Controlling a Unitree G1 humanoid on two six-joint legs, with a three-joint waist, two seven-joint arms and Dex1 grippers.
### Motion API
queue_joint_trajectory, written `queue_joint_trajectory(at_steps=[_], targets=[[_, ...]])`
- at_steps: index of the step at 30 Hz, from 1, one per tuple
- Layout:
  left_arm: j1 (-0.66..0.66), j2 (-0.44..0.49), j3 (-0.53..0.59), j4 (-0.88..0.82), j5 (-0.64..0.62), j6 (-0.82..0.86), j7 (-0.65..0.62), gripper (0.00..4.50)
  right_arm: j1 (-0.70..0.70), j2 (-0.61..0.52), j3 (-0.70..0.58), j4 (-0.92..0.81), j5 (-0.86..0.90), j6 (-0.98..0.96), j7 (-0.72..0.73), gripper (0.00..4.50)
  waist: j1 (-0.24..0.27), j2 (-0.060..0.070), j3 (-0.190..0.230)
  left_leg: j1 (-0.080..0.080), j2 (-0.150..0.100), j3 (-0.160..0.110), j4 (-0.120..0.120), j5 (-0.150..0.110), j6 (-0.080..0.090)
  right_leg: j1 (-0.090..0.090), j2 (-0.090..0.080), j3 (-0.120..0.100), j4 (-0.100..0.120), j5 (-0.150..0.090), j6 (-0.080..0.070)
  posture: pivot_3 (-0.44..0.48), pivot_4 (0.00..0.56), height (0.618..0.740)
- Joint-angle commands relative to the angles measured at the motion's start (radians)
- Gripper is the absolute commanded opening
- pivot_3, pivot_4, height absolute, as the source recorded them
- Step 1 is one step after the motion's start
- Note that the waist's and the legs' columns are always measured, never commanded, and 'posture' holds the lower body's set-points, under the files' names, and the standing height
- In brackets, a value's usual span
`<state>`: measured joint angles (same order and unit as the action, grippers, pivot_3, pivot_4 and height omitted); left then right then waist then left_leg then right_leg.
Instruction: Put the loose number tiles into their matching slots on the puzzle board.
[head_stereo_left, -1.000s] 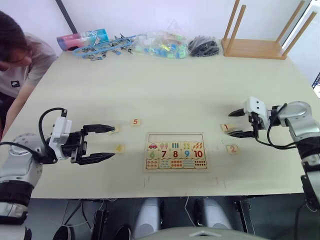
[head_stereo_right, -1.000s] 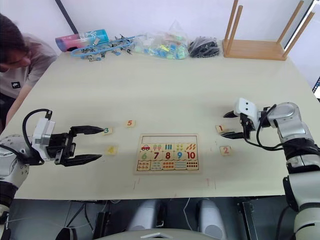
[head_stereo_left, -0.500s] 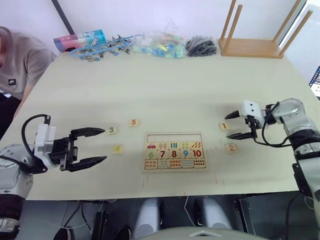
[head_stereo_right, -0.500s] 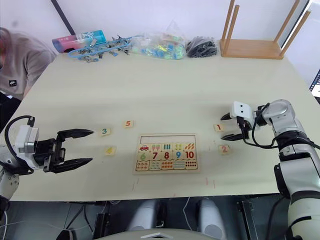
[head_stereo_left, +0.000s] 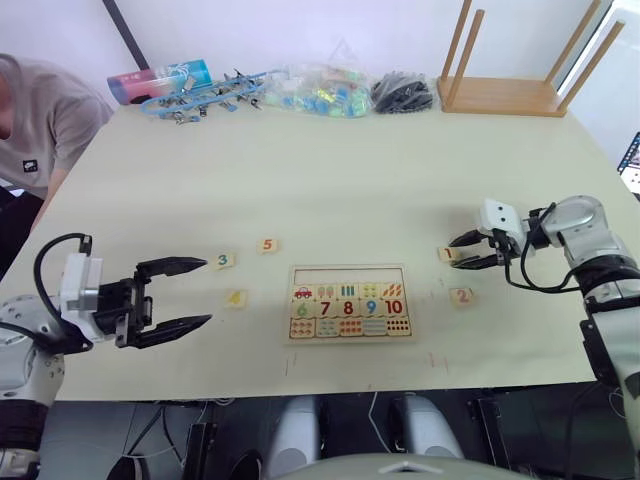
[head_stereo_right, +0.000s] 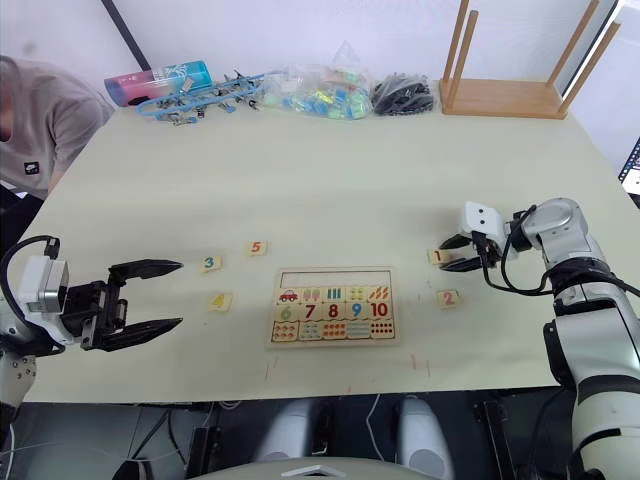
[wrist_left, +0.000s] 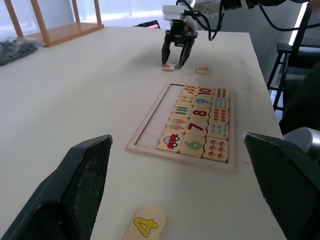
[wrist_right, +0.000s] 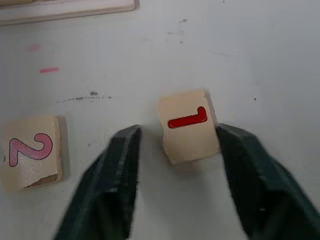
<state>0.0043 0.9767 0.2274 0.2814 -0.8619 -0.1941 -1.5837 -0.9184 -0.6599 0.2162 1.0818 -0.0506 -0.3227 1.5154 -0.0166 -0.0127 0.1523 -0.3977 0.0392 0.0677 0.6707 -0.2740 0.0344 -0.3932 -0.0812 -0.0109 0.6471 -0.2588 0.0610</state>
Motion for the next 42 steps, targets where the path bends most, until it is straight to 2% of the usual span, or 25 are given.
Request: queue_joint_trajectory(at_steps=[1, 6, 12, 16, 23, 30, 35, 42], targets=[[0.003, -0.003, 0.039, -0.029, 0.008, 0.013, -0.031, 4.50, 0.003, -0.009, -0.013, -0.001, -0.007, 0.004, 0.001, 0.91, 0.000, 0.000, 0.000, 0.000, 0.000, 0.000, 0.000, 0.000, 0.000, 0.000, 0.000, 0.000, 0.000, 0.000, 0.000, 0.000, 0.150, 0.737], [-0.008, -0.020, 0.042, -0.011, 0.042, 0.021, -0.031, 4.50, 0.017, -0.018, -0.044, -0.124, 0.042, 0.075, 0.018, 0.91, 0.000, 0.000, 0.000, 0.000, 0.000, 0.000, 0.000, 0.000, 0.000, 0.000, 0.000, 0.000, 0.000, 0.000, 0.000, 0.000, 0.150, 0.737], [-0.018, -0.047, 0.050, 0.036, 0.085, 0.005, -0.031, 4.50, 0.124, -0.033, -0.070, -0.582, 0.113, 0.397, -0.031, 0.91, 0.001, 0.000, 0.000, -0.001, 0.001, 0.001, 0.000, 0.000, 0.000, -0.002, 0.000, 0.001, 0.001, 0.000, 0.000, 0.000, 0.150, 0.737], [0.012, -0.056, 0.084, 0.039, 0.077, 0.028, -0.031, 4.50, 0.190, -0.035, -0.052, -0.884, 0.101, 0.631, -0.142, 0.91, 0.002, 0.000, 0.000, -0.002, 0.002, 0.001, 0.000, 0.000, 0.000, -0.003, 0.000, 0.000, 0.002, 0.000, 0.000, 0.000, 0.150, 0.737], [0.048, -0.060, 0.108, 0.081, 0.074, 0.015, -0.031, 4.50, 0.211, 0.006, 0.030, -1.221, 0.123, 0.947, -0.235, 0.91, 0.003, -0.001, 0.000, -0.002, 0.002, -0.001, 0.000, -0.002, 0.004, -0.004, -0.001, 0.000, 0.003, 0.000, 0.000, 0.000, 0.150, 0.737], [0.031, -0.065, 0.134, 0.125, 0.078, 0.003, -0.031, 4.50, 0.123, 0.053, 0.166, -1.319, 0.103, 1.141, -0.305, 0.91, 0.003, -0.002, -0.001, -0.002, 0.000, -0.006, 0.001, -0.003, 0.004, -0.004, -0.002, 0.000, 0.006, 0.000, 0.000, 0.000, 0.150, 0.737], [0.038, -0.070, 0.156, 0.150, 0.083, 0.000, -0.031, 4.50, 0.054, 0.125, 0.267, -1.375, 0.106, 1.315, -0.382, 0.91, -0.001, -0.003, -0.001, -0.002, 0.000, -0.006, 0.000, -0.003, 0.004, -0.005, -0.001, 0.000, 0.006, 0.000, 0.000, 0.000, 0.150, 0.737], [0.061, -0.080, 0.161, 0.153, 0.087, -0.010, -0.031, 4.50, -0.039, 0.250, 0.368, -1.314, 0.096, 1.440, -0.505, 0.91, 0.001, -0.007, -0.002, -0.002, 0.000, -0.004, 0.000, -0.003, 0.004, -0.010, -0.002, 0.000, 0.010, 0.000, -0.001, 0.000, 0.150, 0.737]])
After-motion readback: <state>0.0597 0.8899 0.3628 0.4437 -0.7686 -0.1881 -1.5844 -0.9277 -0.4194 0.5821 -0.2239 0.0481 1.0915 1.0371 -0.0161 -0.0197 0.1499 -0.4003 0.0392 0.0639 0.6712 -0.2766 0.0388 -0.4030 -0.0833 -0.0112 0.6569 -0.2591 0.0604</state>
